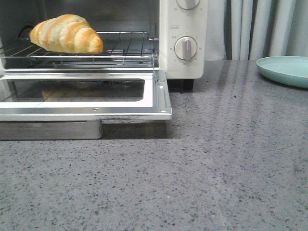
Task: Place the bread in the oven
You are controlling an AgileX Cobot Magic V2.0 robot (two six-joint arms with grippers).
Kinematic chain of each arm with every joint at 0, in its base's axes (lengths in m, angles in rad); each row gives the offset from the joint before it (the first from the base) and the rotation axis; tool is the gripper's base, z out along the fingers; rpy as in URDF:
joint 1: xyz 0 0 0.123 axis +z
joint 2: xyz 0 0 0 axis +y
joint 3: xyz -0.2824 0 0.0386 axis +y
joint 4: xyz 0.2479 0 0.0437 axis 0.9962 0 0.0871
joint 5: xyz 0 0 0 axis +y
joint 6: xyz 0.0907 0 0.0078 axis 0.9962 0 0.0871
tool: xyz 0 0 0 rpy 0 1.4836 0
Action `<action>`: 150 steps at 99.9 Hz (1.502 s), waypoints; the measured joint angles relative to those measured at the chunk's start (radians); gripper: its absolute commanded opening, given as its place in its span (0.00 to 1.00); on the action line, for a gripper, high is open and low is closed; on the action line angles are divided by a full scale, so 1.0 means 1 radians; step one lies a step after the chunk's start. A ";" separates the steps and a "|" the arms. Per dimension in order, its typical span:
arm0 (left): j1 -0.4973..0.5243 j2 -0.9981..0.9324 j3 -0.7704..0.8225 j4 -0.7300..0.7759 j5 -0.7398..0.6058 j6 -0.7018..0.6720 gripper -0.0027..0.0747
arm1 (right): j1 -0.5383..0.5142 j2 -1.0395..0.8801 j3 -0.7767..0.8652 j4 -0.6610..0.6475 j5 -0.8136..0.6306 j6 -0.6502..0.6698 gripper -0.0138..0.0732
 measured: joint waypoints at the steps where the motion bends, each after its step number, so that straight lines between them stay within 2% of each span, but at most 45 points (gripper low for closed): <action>1: 0.004 -0.004 0.005 0.012 -0.007 -0.007 0.01 | 0.000 0.000 0.000 0.000 0.000 0.000 0.08; 13: 0.016 -0.080 0.070 0.049 -0.051 -0.067 0.01 | 0.000 0.000 0.000 0.000 0.000 0.000 0.08; 33: 0.018 -0.175 0.098 0.049 -0.012 -0.079 0.01 | 0.000 0.000 0.000 0.000 0.000 0.000 0.08; 54: 0.018 -0.175 0.098 0.045 0.108 -0.081 0.01 | 0.000 0.000 0.000 0.000 0.000 0.000 0.08; 150: 0.018 -0.175 0.098 0.043 0.112 -0.083 0.01 | 0.000 0.000 0.000 -0.002 0.000 0.000 0.08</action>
